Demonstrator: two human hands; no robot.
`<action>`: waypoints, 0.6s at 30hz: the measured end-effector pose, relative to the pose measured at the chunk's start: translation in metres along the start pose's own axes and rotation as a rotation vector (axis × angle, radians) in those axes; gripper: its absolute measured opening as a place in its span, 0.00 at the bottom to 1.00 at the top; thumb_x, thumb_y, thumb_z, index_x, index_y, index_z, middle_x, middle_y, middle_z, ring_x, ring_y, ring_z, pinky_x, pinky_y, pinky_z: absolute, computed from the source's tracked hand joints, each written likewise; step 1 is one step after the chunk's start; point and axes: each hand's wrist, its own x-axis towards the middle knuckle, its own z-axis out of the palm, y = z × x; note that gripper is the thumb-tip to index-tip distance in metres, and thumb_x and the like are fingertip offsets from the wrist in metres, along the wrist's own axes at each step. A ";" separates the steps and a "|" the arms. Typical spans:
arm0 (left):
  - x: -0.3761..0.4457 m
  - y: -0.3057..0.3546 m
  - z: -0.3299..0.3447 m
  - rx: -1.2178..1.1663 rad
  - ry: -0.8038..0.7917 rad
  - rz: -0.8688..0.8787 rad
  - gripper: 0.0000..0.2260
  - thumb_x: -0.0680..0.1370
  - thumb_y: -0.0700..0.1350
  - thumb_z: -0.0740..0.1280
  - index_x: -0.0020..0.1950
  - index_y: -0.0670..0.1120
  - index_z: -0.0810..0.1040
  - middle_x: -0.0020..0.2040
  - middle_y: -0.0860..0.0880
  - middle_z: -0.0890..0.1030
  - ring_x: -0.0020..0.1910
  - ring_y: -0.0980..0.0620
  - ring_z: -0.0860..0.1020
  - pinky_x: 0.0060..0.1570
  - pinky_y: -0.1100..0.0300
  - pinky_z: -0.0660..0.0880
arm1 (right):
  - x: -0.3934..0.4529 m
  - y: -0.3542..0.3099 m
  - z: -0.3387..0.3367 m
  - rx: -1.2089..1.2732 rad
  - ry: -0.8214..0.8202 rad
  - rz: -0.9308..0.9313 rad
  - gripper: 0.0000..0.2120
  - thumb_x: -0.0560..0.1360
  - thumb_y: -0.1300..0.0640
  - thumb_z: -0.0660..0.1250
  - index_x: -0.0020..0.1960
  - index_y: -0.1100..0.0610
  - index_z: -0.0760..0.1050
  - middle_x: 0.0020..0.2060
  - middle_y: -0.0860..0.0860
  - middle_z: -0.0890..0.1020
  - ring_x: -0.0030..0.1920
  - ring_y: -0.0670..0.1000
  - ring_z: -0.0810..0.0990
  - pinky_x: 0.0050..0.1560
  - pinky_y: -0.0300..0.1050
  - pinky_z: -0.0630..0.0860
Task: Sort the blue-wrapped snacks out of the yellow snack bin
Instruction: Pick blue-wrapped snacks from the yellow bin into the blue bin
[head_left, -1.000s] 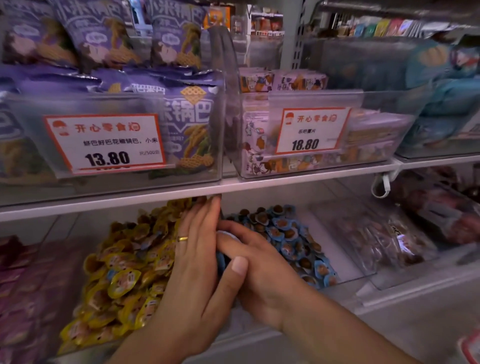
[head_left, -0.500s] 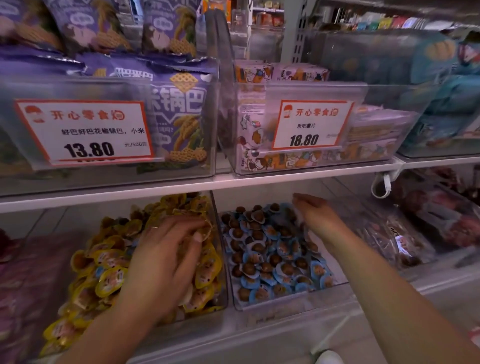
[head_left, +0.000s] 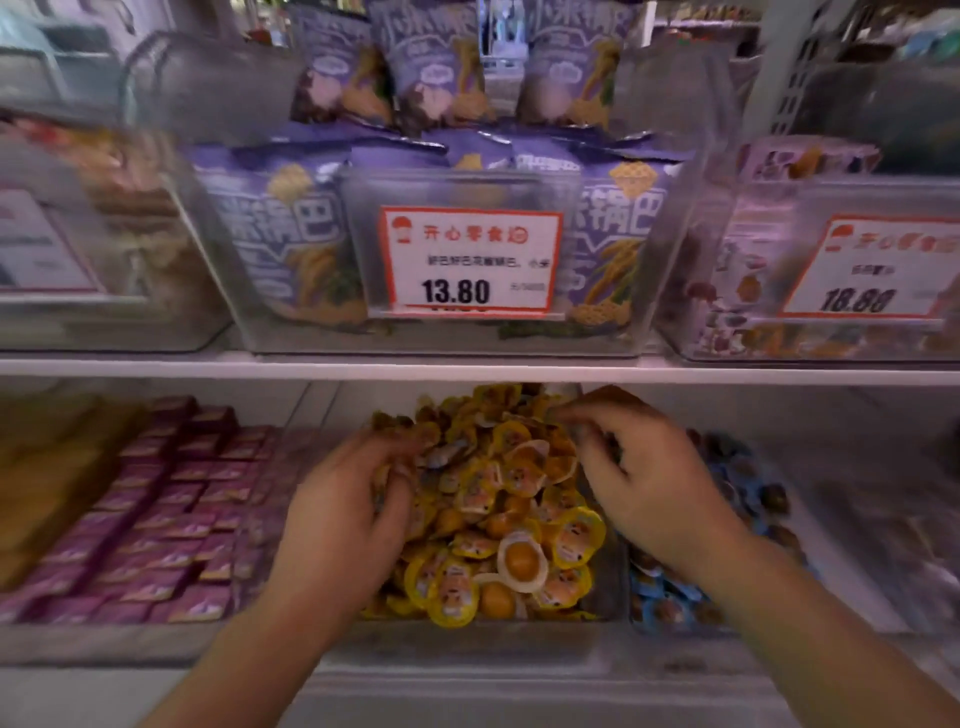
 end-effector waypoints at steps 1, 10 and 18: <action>-0.007 -0.003 -0.008 0.008 0.009 0.023 0.11 0.75 0.42 0.64 0.53 0.50 0.83 0.50 0.56 0.82 0.49 0.53 0.80 0.48 0.62 0.71 | 0.003 -0.011 0.011 -0.005 -0.083 -0.021 0.15 0.76 0.55 0.61 0.58 0.53 0.82 0.49 0.49 0.83 0.49 0.45 0.78 0.50 0.30 0.70; -0.035 -0.032 -0.064 -0.143 0.236 -0.011 0.10 0.79 0.51 0.62 0.57 0.59 0.79 0.43 0.62 0.82 0.43 0.60 0.80 0.44 0.60 0.76 | 0.075 -0.037 0.103 -0.444 -0.656 -0.087 0.15 0.76 0.49 0.61 0.59 0.50 0.78 0.54 0.55 0.82 0.56 0.58 0.79 0.55 0.48 0.77; -0.026 -0.030 -0.066 -0.127 0.133 0.053 0.08 0.77 0.44 0.65 0.52 0.51 0.83 0.44 0.62 0.80 0.45 0.61 0.77 0.45 0.67 0.71 | 0.092 -0.020 0.115 -0.455 -0.628 -0.060 0.12 0.77 0.49 0.68 0.60 0.47 0.81 0.59 0.50 0.81 0.60 0.52 0.78 0.60 0.45 0.74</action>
